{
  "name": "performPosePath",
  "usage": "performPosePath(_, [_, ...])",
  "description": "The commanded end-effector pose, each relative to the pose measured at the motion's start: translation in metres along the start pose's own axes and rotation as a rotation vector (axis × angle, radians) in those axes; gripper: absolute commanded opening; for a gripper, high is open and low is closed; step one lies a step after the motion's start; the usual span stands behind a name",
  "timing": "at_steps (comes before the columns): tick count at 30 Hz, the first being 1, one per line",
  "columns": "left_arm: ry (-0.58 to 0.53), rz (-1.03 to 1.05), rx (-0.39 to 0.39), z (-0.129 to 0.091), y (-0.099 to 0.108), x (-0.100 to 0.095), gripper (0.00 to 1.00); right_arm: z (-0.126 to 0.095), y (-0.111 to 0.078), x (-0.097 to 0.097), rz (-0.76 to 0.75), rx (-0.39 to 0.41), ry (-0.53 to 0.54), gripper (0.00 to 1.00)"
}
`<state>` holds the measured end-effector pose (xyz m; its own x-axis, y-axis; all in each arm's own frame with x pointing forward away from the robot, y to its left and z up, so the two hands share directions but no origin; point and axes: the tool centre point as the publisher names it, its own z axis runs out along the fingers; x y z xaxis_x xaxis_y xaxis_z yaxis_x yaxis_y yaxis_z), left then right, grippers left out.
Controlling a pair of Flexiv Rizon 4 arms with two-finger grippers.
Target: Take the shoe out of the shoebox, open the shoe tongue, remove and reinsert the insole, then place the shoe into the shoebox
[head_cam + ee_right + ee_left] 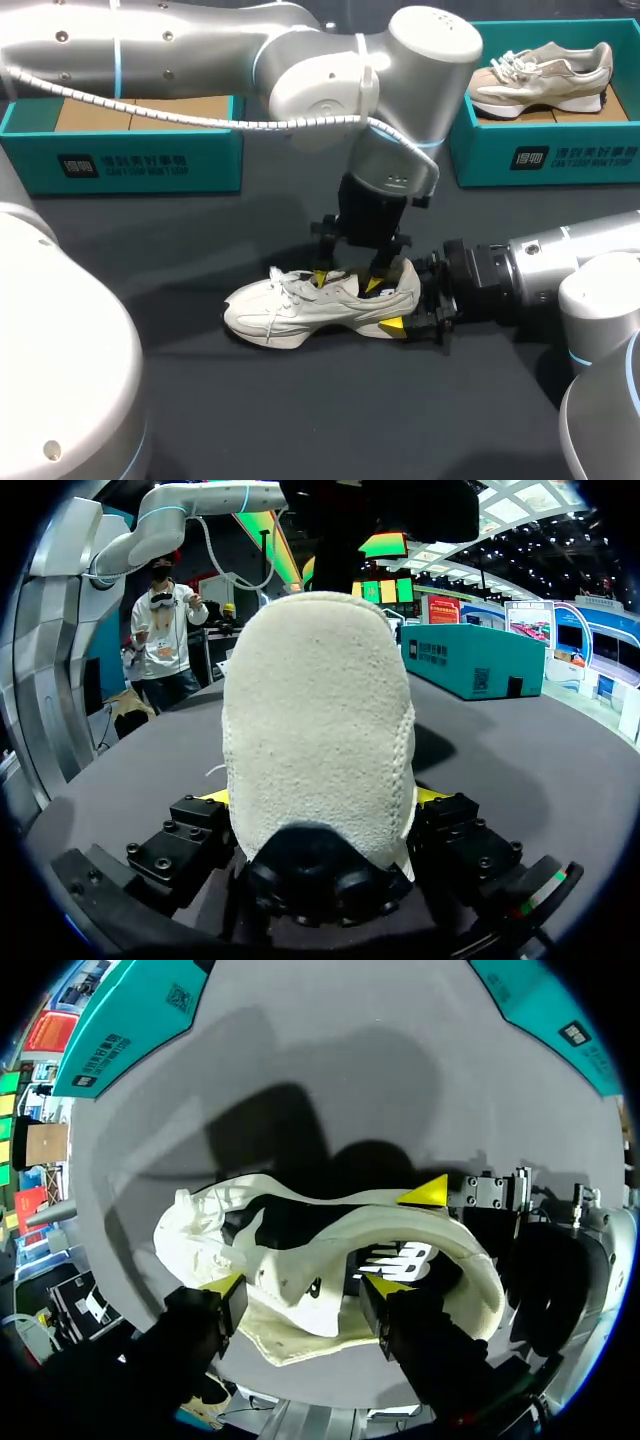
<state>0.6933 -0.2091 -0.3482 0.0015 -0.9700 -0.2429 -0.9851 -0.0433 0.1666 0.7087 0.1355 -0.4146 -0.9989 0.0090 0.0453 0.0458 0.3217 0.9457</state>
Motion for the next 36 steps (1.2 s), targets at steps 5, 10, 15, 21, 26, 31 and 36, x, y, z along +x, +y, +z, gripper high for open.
performPosePath(5, [-0.046, 0.004, -0.001, -0.002, 0.006, 0.003, 0.71, 0.006, -0.002, -0.002, 0.001, 0.005, -0.001, 0.0])
performPosePath(10, [-0.081, -0.006, -0.029, 0.0, 0.006, -0.002, 0.63, 0.006, -0.002, -0.002, 0.001, 0.005, -0.001, 0.0])
performPosePath(15, [-0.091, -0.02, -0.058, -0.003, 0.006, -0.014, 0.55, 0.006, -0.002, -0.002, 0.001, 0.005, -0.001, 0.0])
performPosePath(21, [-0.091, -0.033, -0.066, -0.005, 0.008, -0.024, 0.29, 0.006, -0.002, -0.002, 0.001, 0.005, -0.001, 0.0])
performPosePath(26, [-0.076, -0.034, -0.063, -0.007, 0.01, -0.026, 0.2, 0.006, -0.002, -0.002, 0.001, 0.005, -0.001, 0.0])
performPosePath(31, [-0.044, -0.027, -0.058, -0.009, 0.013, -0.029, 0.0, 0.006, -0.002, -0.002, 0.001, 0.005, -0.001, 0.0])
performPosePath(36, [0.008, -0.033, -0.048, -0.014, 0.016, -0.036, 0.0, 0.006, -0.002, -0.002, 0.001, 0.005, -0.001, 0.0])
